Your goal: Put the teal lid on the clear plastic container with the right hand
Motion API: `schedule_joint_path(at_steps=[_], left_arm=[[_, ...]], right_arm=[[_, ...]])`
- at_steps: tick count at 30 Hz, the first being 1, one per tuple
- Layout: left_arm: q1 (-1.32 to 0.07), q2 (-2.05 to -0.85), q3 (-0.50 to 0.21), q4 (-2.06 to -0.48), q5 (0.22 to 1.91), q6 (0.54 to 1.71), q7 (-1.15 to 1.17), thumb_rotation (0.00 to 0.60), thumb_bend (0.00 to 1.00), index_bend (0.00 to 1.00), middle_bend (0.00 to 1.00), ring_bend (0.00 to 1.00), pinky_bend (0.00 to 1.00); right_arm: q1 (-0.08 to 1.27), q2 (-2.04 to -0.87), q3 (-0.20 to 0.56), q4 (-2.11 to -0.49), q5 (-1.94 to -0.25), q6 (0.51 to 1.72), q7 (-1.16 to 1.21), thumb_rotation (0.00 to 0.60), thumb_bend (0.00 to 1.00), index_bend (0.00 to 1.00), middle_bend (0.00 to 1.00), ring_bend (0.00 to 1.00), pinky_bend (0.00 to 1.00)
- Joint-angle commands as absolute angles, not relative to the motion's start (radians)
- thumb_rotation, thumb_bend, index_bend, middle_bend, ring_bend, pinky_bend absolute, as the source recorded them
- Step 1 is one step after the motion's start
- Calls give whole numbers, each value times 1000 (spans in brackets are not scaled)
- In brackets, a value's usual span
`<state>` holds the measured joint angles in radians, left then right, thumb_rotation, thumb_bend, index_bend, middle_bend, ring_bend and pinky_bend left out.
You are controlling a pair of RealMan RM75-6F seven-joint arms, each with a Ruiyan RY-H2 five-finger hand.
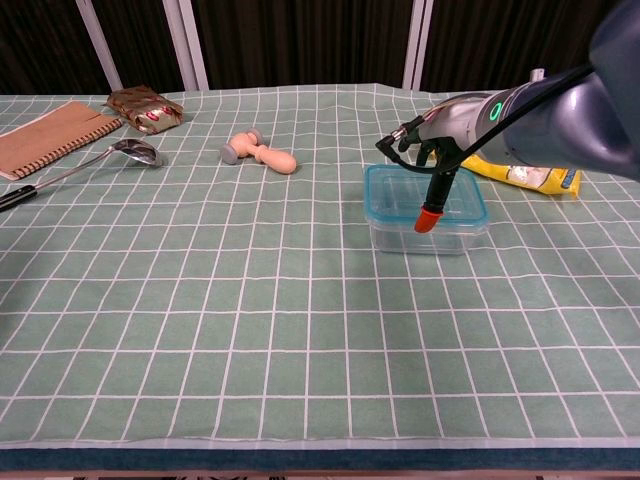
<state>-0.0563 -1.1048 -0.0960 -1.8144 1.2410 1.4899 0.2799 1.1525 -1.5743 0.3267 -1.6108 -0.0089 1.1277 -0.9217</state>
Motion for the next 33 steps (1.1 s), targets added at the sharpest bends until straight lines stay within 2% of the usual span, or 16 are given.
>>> schedule_joint_path(at_steps=[1, 33], left_arm=[[-56, -1105, -95, -1815, 1244, 1492, 280, 600, 318, 106, 0, 0, 0], [-57, -1105, -96, -1814, 1240, 1493, 281, 600, 318, 106, 0, 0, 0]], right_arm=[[1151, -1570, 326, -1611, -6, 1125, -923, 600, 187, 0, 450, 67, 0], [1151, -1577, 323, -1611, -13, 1124, -917, 600, 187, 0, 450, 67, 0]])
